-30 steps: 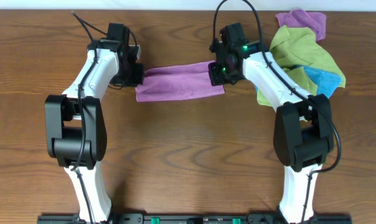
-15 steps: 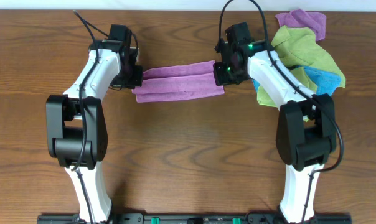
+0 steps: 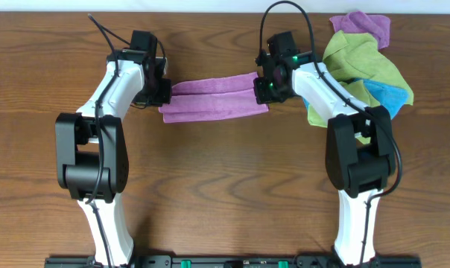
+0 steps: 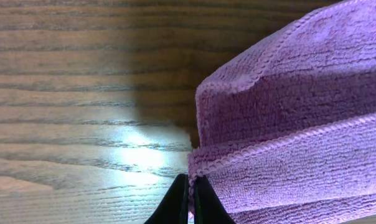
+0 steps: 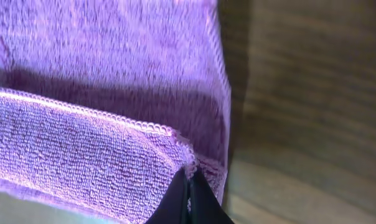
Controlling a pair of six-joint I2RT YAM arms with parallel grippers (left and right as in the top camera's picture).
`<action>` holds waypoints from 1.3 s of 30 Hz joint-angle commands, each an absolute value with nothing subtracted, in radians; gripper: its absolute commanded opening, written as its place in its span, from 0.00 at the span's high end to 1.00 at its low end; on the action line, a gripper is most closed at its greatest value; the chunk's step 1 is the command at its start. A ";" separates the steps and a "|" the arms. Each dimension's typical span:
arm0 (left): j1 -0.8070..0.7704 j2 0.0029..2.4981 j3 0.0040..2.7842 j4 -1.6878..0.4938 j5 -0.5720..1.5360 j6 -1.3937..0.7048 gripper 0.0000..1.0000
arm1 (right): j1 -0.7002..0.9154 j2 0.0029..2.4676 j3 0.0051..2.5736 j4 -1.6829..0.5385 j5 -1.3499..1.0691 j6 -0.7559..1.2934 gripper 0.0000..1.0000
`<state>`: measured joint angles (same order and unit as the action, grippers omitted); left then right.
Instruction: Fold the cloth
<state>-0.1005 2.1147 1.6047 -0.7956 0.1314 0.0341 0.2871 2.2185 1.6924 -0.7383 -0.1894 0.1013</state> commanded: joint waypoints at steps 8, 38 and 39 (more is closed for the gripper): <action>-0.090 2.105 1.599 -0.635 0.124 -0.024 0.94 | 0.261 2.219 1.689 -0.514 -0.157 0.148 0.98; -0.082 2.105 1.599 -0.635 0.123 -0.047 0.94 | 0.249 2.191 1.690 -0.457 -0.322 0.208 0.98; -0.080 2.105 1.599 -0.641 0.123 -0.044 0.94 | 0.244 2.188 1.690 -0.467 -0.322 0.208 0.98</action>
